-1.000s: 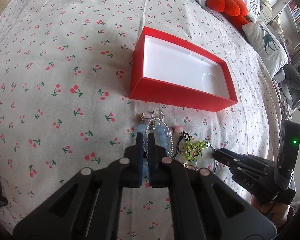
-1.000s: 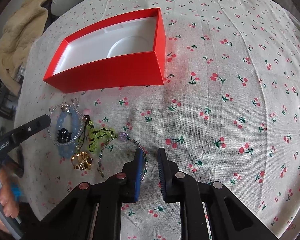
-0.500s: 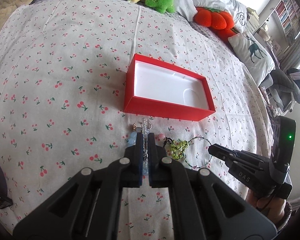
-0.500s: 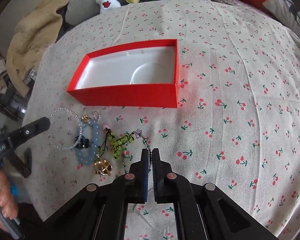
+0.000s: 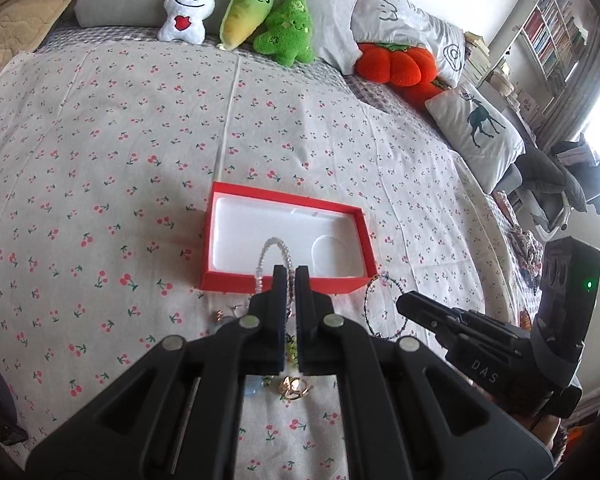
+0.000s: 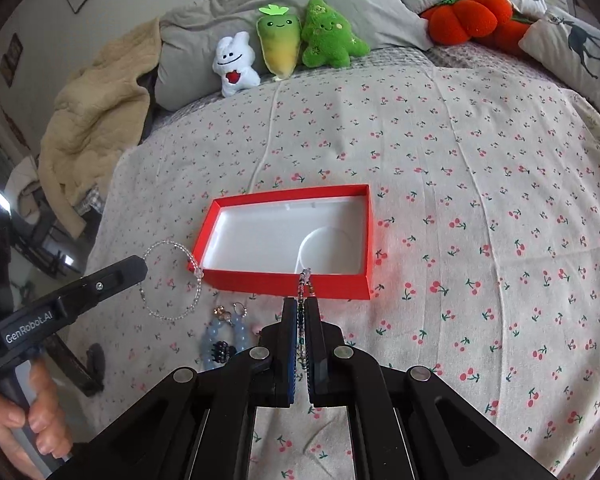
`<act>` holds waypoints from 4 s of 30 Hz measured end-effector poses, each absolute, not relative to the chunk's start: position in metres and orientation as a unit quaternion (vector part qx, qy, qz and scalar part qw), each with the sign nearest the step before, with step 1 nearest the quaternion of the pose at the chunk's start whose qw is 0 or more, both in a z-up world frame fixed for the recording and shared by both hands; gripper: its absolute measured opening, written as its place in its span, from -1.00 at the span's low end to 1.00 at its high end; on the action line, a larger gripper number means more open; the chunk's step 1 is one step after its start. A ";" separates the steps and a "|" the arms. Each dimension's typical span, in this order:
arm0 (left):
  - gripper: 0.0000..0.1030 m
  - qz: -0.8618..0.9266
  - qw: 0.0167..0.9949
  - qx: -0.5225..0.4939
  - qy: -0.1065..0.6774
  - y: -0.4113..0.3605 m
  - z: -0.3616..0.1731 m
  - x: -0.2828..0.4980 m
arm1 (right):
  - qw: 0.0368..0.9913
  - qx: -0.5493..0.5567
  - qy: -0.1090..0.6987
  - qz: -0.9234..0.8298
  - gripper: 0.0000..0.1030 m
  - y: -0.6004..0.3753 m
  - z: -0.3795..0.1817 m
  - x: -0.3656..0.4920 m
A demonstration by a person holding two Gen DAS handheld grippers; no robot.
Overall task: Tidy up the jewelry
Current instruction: 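Lower both bracelets into the red box and open both tools, then grasp the black hair clip with the left tool, then grasp the gold knot pendant with the right tool while the left tool holds the clip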
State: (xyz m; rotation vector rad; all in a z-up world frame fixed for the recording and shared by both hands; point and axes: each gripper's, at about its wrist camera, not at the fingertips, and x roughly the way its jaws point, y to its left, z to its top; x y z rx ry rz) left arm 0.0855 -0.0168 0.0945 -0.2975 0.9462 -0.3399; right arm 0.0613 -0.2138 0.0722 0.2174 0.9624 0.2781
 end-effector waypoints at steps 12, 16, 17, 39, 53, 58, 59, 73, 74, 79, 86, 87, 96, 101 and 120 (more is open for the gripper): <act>-0.91 -0.157 0.845 -0.171 0.482 -0.027 0.045 0.145 | 0.874 0.118 0.455 0.126 -0.93 -0.226 0.071 0.078; -0.91 -0.129 0.850 -0.142 0.490 -0.022 0.035 0.148 | 0.871 0.124 0.457 0.131 -0.93 -0.221 0.073 0.086; -0.91 -0.121 0.853 -0.133 0.490 -0.021 0.033 0.149 | 0.872 0.121 0.456 0.134 -0.93 -0.217 0.075 0.088; 0.27 -0.033 0.857 -0.022 0.514 0.005 0.052 0.109 | 0.872 0.065 0.465 0.137 -0.93 -0.160 0.063 0.137; 0.44 -0.009 0.848 -0.039 0.529 0.013 0.022 0.089 | 0.866 0.032 0.494 0.073 -0.81 -0.188 0.037 0.137; 0.49 -0.004 0.852 -0.019 0.523 0.016 0.022 0.082 | 0.859 0.000 0.504 0.087 -0.77 -0.186 0.039 0.115; 0.50 -0.005 0.852 -0.020 0.524 0.017 0.022 0.081 | 0.859 -0.008 0.504 0.089 -0.75 -0.186 0.039 0.110; 0.52 -0.060 0.838 -0.048 0.541 0.030 0.016 0.061 | 0.860 -0.050 0.497 0.106 0.32 -0.196 0.034 0.052; 0.53 -0.067 0.835 -0.056 0.544 0.031 0.014 0.060 | 0.859 -0.052 0.498 0.105 0.32 -0.197 0.032 0.050; 0.52 -0.087 0.827 -0.065 0.551 0.033 0.006 0.052 | 0.855 -0.054 0.508 0.092 0.34 -0.201 0.019 0.042; 0.06 -0.121 0.826 -0.064 0.547 0.031 0.003 0.046 | 0.841 -0.049 0.529 0.096 0.34 -0.202 0.003 0.036; -0.04 -0.127 0.824 -0.071 0.548 0.030 0.003 0.046 | 0.840 -0.046 0.532 0.098 0.34 -0.202 0.002 0.036; -0.41 -0.166 0.814 -0.095 0.549 0.007 0.005 0.052 | 0.833 -0.037 0.542 0.106 0.34 -0.194 0.000 0.037; -0.42 -0.164 0.812 -0.093 0.552 -0.004 0.003 0.058 | 0.832 -0.037 0.543 0.106 0.34 -0.193 -0.001 0.036; -0.71 -0.114 0.820 -0.053 0.559 -0.031 -0.012 0.071 | 0.833 -0.033 0.542 0.107 0.34 -0.193 -0.001 0.035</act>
